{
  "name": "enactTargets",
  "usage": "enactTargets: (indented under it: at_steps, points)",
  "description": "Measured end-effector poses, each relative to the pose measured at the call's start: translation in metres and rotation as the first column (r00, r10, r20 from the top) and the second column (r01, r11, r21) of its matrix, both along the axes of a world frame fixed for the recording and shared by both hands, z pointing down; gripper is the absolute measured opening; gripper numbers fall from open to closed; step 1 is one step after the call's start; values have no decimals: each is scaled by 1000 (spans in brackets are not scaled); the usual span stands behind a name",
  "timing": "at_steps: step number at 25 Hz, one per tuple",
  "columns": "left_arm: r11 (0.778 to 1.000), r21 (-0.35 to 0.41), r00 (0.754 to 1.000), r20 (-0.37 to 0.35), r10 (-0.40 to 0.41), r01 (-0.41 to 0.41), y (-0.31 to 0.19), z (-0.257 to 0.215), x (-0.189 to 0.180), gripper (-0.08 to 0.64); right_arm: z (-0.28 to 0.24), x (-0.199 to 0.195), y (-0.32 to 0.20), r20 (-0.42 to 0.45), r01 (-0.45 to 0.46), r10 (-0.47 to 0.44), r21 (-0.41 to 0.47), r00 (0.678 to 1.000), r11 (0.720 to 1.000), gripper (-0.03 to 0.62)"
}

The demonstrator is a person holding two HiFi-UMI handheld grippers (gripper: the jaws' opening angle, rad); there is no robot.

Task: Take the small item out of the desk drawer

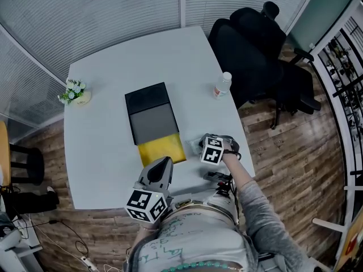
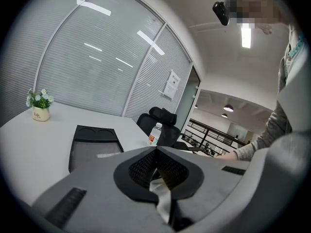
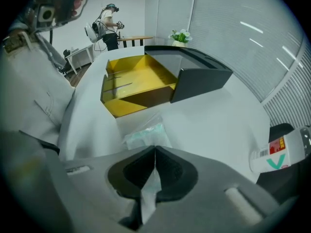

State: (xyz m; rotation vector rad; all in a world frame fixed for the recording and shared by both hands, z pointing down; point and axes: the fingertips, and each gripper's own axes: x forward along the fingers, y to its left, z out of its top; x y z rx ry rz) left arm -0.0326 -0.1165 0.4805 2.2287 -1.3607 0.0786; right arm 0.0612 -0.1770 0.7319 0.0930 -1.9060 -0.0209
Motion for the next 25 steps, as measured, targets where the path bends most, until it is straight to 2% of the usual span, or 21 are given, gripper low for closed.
enactTargets:
  at_steps: [3,17,25]
  points:
    - [1000,-12,1000,-8,3,-3,-2,3,0,-3,1,0,0,-2,19,-19,17,1000,1000,3]
    - [999,-27,999,-22,40,-41,-2,5,7,-3,-2,0,0,43,-44,45,-15,998,999,3]
    - [999,-29,999,-20,45,-46,-3,6,8,-3,0,2,-1,26,-40,40,-2,999,999,3]
